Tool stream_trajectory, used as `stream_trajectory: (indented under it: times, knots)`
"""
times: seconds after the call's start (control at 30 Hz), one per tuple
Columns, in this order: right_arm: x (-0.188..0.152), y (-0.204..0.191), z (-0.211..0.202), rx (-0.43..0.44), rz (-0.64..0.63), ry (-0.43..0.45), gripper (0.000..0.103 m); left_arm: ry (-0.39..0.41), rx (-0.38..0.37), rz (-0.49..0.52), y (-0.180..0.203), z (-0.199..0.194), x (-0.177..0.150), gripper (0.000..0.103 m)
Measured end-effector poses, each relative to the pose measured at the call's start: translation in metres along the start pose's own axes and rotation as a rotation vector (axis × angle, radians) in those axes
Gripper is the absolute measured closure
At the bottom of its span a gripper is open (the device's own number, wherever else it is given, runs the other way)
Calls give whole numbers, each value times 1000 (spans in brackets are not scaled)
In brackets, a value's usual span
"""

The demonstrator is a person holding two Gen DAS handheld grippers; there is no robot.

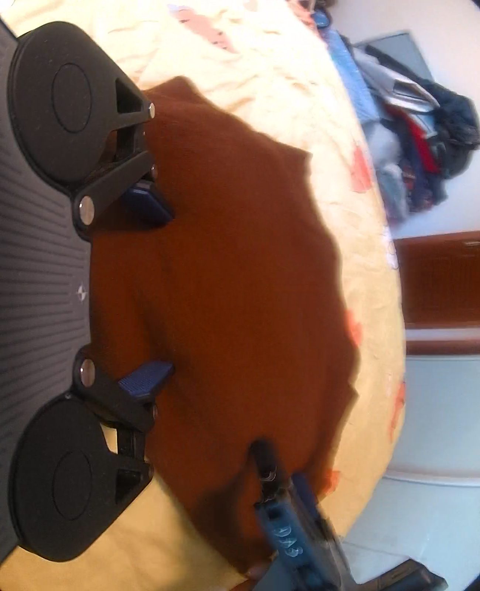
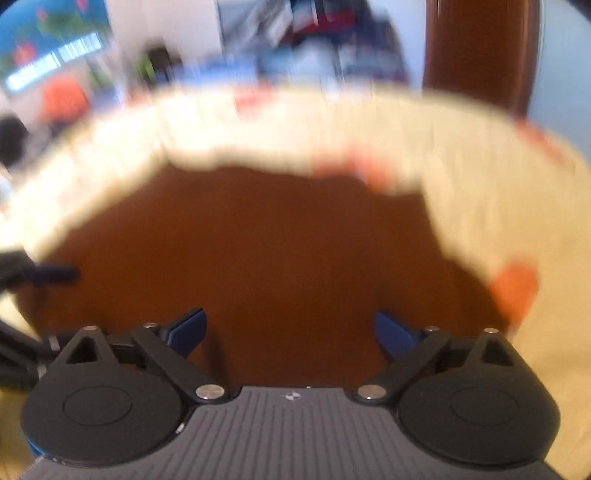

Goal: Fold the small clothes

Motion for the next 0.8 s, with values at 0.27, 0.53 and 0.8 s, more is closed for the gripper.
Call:
stream_trajectory:
  times: [0.27, 0.53, 0.8]
  knots:
    - [-8, -11, -26, 18, -101, 19, 10, 42, -49, 13, -9, -25, 13, 20]
    - [87, 21, 42, 36, 152, 57, 1, 48, -25, -52, -10, 20, 25, 18]
    - [84, 52, 47, 56, 92, 200, 6, 123, -32, -66, -14, 16, 13, 17]
Point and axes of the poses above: each gripper's, at about its wrist camera, not at the fingertips, and z roughly the way its jaws point, y to its right, x to its top, the point moved 9 cm from there along z, roughly the way its jaws point, and after that the axes turned 2 degrees about -y, right-handed, at the moved point
